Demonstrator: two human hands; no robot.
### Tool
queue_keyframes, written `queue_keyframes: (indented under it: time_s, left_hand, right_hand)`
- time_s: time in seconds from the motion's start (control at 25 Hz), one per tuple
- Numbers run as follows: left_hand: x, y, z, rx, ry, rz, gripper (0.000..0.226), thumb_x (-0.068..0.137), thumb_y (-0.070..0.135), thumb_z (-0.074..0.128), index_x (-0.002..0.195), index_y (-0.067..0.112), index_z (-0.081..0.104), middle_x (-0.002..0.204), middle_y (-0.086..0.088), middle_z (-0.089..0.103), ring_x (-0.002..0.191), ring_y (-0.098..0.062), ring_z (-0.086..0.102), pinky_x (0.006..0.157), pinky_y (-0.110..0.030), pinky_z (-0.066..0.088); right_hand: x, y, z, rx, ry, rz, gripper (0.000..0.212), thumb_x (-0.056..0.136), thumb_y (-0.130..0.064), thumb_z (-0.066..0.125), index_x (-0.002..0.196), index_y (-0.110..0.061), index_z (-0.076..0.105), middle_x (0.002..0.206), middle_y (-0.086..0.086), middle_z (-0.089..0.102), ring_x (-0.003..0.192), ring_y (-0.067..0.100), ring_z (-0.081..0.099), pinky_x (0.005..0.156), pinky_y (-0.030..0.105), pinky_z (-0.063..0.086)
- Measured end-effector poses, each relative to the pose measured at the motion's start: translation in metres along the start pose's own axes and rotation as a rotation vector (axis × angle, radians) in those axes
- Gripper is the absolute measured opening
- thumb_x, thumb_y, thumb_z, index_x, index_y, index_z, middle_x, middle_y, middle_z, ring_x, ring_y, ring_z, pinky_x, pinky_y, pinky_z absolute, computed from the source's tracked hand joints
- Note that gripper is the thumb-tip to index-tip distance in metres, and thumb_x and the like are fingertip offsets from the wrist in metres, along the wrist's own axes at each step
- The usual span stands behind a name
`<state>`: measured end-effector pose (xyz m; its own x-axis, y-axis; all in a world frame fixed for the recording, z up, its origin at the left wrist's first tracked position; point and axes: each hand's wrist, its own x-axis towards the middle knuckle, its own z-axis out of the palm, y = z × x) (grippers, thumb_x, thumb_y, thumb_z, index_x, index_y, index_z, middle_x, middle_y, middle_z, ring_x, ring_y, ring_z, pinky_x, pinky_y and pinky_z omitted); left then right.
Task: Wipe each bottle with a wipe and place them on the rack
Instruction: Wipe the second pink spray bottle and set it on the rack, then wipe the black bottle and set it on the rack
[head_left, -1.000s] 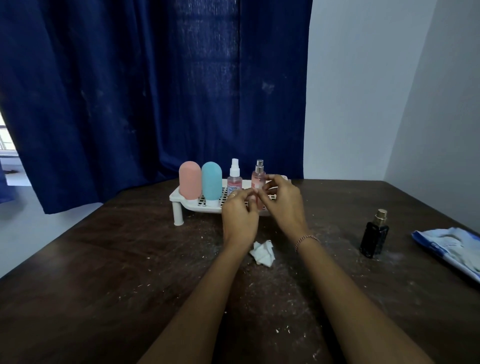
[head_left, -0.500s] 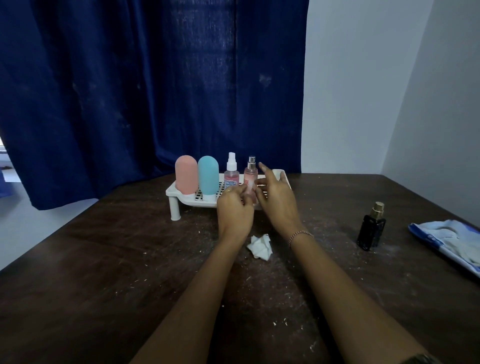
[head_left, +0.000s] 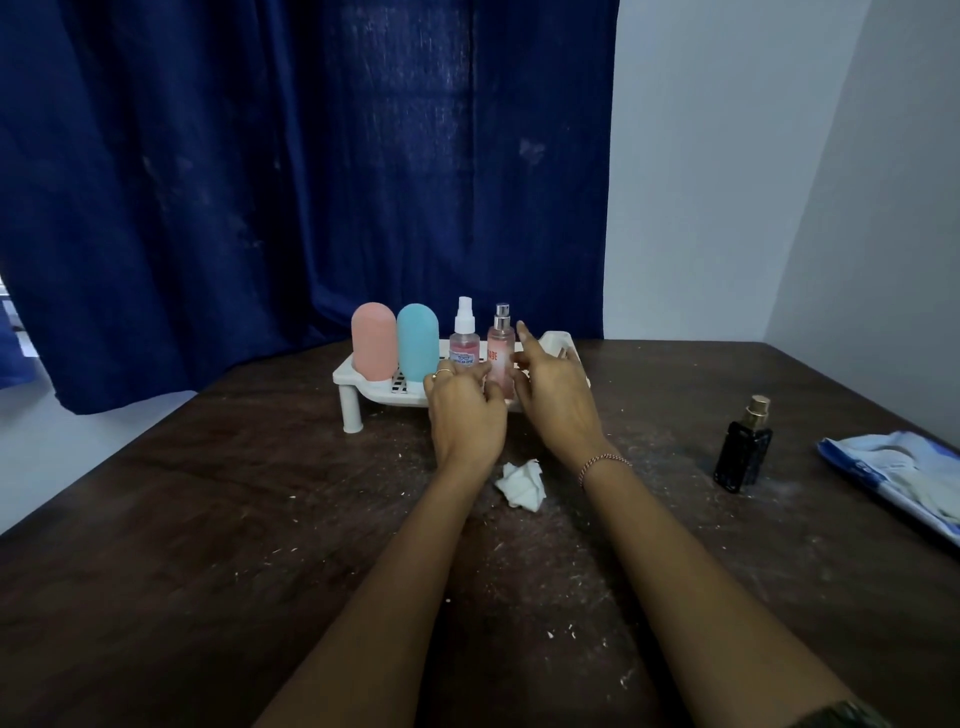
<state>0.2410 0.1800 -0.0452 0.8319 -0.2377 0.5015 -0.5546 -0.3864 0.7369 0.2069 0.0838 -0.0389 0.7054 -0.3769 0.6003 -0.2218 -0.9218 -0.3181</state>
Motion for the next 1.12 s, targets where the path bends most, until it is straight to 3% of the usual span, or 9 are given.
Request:
queue_keyframes:
  time_s: [0.16, 0.32, 0.44, 0.56, 0.64, 0.72, 0.88, 1.0, 1.12]
  left_hand:
    - [0.000, -0.002, 0.001, -0.004, 0.009, 0.002, 0.029, 0.092, 0.014, 0.053, 0.119, 0.009, 0.063, 0.117, -0.010, 0.055, 0.109, -0.022, 0.050, 0.097, -0.034, 0.044]
    - [-0.002, 0.001, -0.002, -0.019, 0.053, 0.009, 0.030, 0.093, 0.015, 0.052, 0.121, 0.012, 0.062, 0.116, -0.006, 0.053, 0.111, -0.018, 0.047, 0.094, -0.030, 0.045]
    - [-0.012, 0.009, -0.004, -0.013, 0.084, 0.073, 0.031, 0.093, 0.015, 0.051, 0.123, 0.013, 0.060, 0.113, -0.006, 0.052, 0.110, -0.018, 0.045, 0.092, -0.028, 0.043]
    - [-0.024, 0.024, -0.005, -0.029, 0.102, 0.199, 0.032, 0.093, 0.015, 0.051, 0.123, 0.013, 0.061, 0.114, -0.008, 0.053, 0.113, -0.023, 0.045, 0.095, -0.035, 0.044]
    - [-0.033, 0.038, -0.004, -0.111, 0.087, 0.223, 0.032, 0.093, 0.016, 0.051, 0.123, 0.012, 0.060, 0.112, -0.010, 0.054, 0.109, -0.024, 0.050, 0.093, -0.037, 0.046]
    - [-0.046, 0.055, -0.001, -0.204, 0.055, 0.207, 0.030, 0.094, 0.017, 0.050, 0.122, 0.011, 0.061, 0.111, -0.012, 0.056, 0.098, -0.020, 0.054, 0.089, -0.036, 0.048]
    - [-0.071, 0.090, 0.015, -0.340, -0.023, 0.193, 0.029, 0.096, 0.014, 0.048, 0.120, 0.007, 0.061, 0.105, -0.010, 0.057, 0.085, -0.015, 0.056, 0.084, -0.032, 0.051]
    - [-0.084, 0.112, 0.034, -0.364, -0.091, 0.201, 0.031, 0.094, 0.010, 0.049, 0.123, 0.006, 0.059, 0.105, -0.010, 0.058, 0.087, -0.013, 0.054, 0.084, -0.024, 0.046]
    - [-0.094, 0.125, 0.057, -0.321, -0.212, 0.199, 0.039, 0.091, 0.004, 0.051, 0.131, 0.005, 0.052, 0.105, -0.010, 0.057, 0.087, -0.010, 0.052, 0.086, -0.020, 0.044]
  right_hand:
    - [0.000, 0.002, 0.002, -0.024, -0.006, 0.005, 0.058, 0.092, -0.007, 0.046, 0.145, -0.011, 0.023, 0.086, 0.009, 0.069, 0.086, 0.026, 0.061, 0.113, 0.042, 0.022]
    - [-0.004, 0.001, -0.008, -0.024, 0.107, 0.025, 0.059, 0.090, -0.011, 0.054, 0.143, -0.012, 0.028, 0.109, 0.011, 0.063, 0.106, 0.024, 0.054, 0.106, 0.043, 0.033]
    - [-0.011, -0.003, -0.018, 0.076, 0.214, 0.035, 0.045, 0.092, -0.023, 0.052, 0.135, -0.014, 0.041, 0.117, 0.005, 0.061, 0.110, 0.021, 0.050, 0.097, 0.040, 0.038]
    - [-0.020, -0.008, -0.037, 0.137, 0.349, 0.067, 0.021, 0.096, -0.030, 0.045, 0.103, -0.015, 0.058, 0.099, 0.003, 0.063, 0.095, 0.020, 0.053, 0.085, 0.037, 0.040]
    - [-0.028, -0.008, -0.051, 0.115, 0.385, 0.049, 0.024, 0.097, -0.030, 0.041, 0.083, -0.016, 0.055, 0.083, 0.000, 0.060, 0.083, 0.019, 0.050, 0.077, 0.039, 0.042]
    - [-0.040, -0.004, -0.065, 0.103, 0.382, 0.016, 0.028, 0.097, -0.033, 0.041, 0.076, -0.020, 0.053, 0.072, -0.005, 0.053, 0.076, 0.016, 0.047, 0.072, 0.037, 0.041]
    - [-0.068, 0.015, -0.101, 0.211, 0.513, 0.014, 0.034, 0.098, -0.031, 0.042, 0.087, -0.012, 0.068, 0.068, -0.005, 0.046, 0.072, 0.014, 0.044, 0.062, 0.031, 0.035]
    - [-0.079, 0.047, -0.132, 0.174, 0.591, 0.093, 0.029, 0.099, -0.016, 0.035, 0.087, -0.008, 0.060, 0.090, 0.007, 0.054, 0.087, 0.018, 0.043, 0.072, 0.035, 0.040]
    - [-0.091, 0.083, -0.148, 0.140, 0.513, 0.229, 0.032, 0.088, 0.008, 0.036, 0.105, -0.008, 0.058, 0.113, 0.011, 0.050, 0.104, 0.021, 0.040, 0.080, 0.020, 0.033]
